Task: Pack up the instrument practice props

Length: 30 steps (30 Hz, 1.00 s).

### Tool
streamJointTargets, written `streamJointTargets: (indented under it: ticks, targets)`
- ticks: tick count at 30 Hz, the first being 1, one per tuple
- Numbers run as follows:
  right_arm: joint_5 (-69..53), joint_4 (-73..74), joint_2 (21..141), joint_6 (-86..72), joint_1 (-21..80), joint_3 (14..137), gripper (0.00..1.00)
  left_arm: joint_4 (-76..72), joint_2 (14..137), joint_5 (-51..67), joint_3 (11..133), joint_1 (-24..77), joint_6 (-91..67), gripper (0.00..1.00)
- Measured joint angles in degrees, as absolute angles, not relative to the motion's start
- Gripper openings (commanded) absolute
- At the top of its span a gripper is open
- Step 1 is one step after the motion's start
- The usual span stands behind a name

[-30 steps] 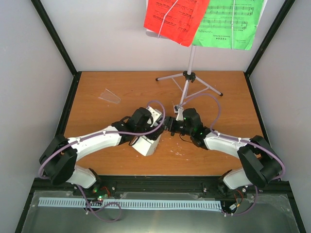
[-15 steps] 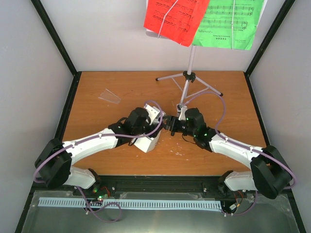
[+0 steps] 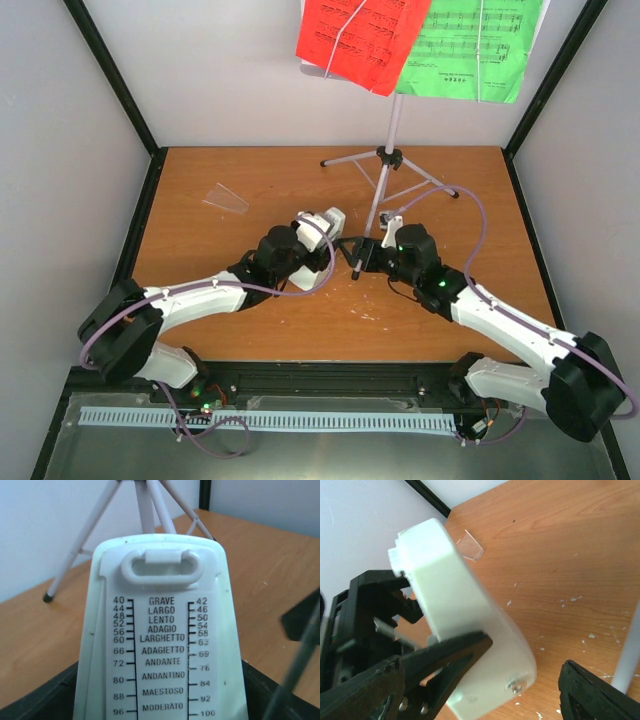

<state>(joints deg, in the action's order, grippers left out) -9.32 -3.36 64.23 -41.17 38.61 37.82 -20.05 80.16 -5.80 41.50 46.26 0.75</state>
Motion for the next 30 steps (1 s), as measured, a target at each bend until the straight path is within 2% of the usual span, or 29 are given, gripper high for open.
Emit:
streamJointTargets:
  ticks: [4,17,30]
  targets:
    - [-6.3,1.1,60.1,-39.1,38.6,38.8,0.84,-28.5,82.1,-7.3,40.1,45.3,3.9,0.39]
    - [-0.5,7.8,57.0,-37.0,38.6,39.6,0.86,-49.1,88.9,-5.1,35.0,41.0,5.5,0.39]
    - [1.1,8.3,57.0,-36.4,38.6,39.6,0.86,-55.4,92.1,-5.4,31.4,43.0,-0.9,0.50]
